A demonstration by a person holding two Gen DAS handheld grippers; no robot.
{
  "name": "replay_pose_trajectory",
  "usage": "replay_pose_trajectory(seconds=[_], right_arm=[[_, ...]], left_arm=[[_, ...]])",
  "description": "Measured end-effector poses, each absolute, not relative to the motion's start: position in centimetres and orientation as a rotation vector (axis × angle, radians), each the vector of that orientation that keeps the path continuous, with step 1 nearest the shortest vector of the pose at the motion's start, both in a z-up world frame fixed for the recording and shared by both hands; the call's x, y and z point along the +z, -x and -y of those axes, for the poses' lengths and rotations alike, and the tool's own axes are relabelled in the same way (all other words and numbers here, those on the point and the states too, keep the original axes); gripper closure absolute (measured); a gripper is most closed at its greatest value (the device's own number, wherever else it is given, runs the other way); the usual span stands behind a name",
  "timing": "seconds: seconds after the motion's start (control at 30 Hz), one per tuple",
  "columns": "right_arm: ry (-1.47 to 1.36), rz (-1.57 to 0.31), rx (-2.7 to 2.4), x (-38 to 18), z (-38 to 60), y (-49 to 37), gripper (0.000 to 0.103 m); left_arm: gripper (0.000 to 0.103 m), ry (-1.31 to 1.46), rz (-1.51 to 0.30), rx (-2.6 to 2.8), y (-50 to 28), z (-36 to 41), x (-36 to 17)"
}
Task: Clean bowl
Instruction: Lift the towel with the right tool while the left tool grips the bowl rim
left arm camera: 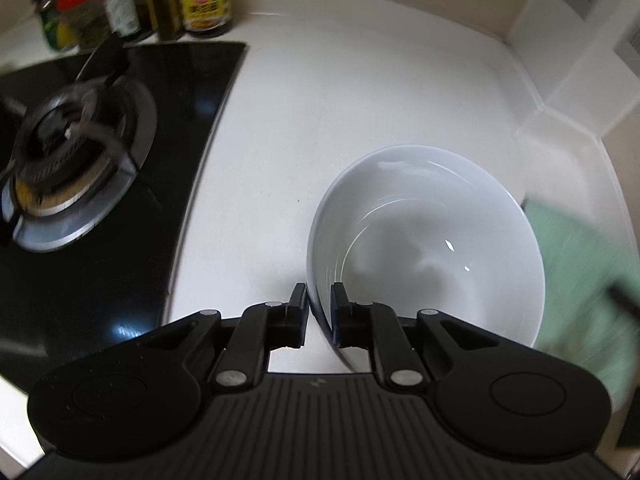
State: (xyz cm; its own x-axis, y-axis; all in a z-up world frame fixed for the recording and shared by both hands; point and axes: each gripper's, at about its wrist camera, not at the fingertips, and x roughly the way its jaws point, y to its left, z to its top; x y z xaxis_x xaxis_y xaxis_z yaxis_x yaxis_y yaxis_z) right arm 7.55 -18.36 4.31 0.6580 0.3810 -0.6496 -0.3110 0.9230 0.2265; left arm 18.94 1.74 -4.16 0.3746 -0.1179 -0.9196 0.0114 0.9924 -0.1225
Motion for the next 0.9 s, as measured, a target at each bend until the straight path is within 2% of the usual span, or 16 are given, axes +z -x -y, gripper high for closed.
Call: replay_pose_trajectory(seconds=[0.13, 0.23, 0.3, 0.5, 0.73, 0.9], right_arm=[[0.095, -0.681, 0.716, 10.0, 16.0, -10.1, 0.099], [0.219, -0.747, 0.906, 10.6, 13.2, -12.8, 0.099], [0.32, -0.809, 0.993, 9.7, 10.9, -14.5, 0.099], [0.564, -0.904, 1.106, 1.9, 4.6, -19.4, 0.099], [0.777, -0.641, 1.115, -1.0, 2.8, -18.2, 0.1], [0.934, -0.561, 1.002, -1.8, 2.1, -17.0, 0.1]], left_arm=[[0.09, 0.026, -1.182, -0.118, -19.2, -1.9, -4.2], [0.089, -0.023, -1.179, -0.151, -19.3, -2.0, -4.2], [0.088, -0.039, -1.176, -0.172, -19.4, -2.0, -4.3], [0.088, -0.061, -1.17, -0.201, -19.6, -2.0, -4.4], [0.087, -0.142, -1.151, -0.204, -19.5, -1.6, -4.5], [0.086, -0.215, -1.143, -0.209, -19.4, -1.2, -4.7]])
